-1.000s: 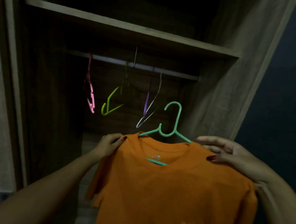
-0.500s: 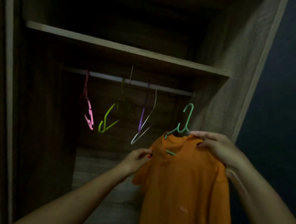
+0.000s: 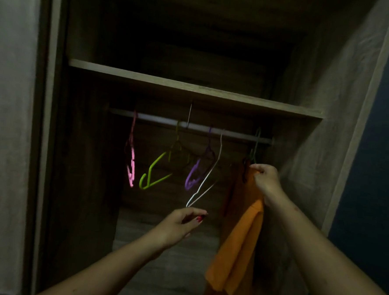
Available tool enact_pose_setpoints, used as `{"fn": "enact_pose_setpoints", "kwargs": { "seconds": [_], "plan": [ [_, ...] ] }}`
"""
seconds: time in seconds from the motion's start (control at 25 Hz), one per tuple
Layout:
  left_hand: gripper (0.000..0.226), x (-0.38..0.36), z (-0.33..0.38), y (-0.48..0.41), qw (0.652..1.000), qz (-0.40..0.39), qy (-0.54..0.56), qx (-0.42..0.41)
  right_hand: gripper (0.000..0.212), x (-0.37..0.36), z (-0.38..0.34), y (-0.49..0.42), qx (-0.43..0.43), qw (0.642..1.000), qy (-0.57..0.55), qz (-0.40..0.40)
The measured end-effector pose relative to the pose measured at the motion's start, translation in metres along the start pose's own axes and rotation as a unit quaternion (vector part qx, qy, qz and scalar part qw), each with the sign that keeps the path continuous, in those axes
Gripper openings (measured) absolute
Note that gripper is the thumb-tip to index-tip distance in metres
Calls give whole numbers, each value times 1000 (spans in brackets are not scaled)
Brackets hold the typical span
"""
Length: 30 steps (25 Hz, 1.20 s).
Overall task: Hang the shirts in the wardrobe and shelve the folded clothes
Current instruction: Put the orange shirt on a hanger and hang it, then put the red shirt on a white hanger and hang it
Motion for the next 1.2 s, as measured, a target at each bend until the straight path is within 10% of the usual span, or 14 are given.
{"fn": "enact_pose_setpoints", "kwargs": {
  "seconds": [0.4,0.68,1.2],
  "plan": [
    [21,1,-8,19,997,48,38,41,46,0,22,-24,40,982,186,18],
    [22,24,6,46,992,109,47,43,31,-26,-8,101,328,910,231,103],
    [21,238,8,369,902,414,31,120,24,-290,-88,394,484,816,7,-317]
  ]
}}
Point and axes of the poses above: each hand's wrist, its own y-axis away from the middle knuckle, its own x-axis out of the back of the hand, z = x × y, the point moved 8 cm from there along -y, towards the middle knuckle, and after that the axes turned 12 degrees about -x, right-handed, at the moved point
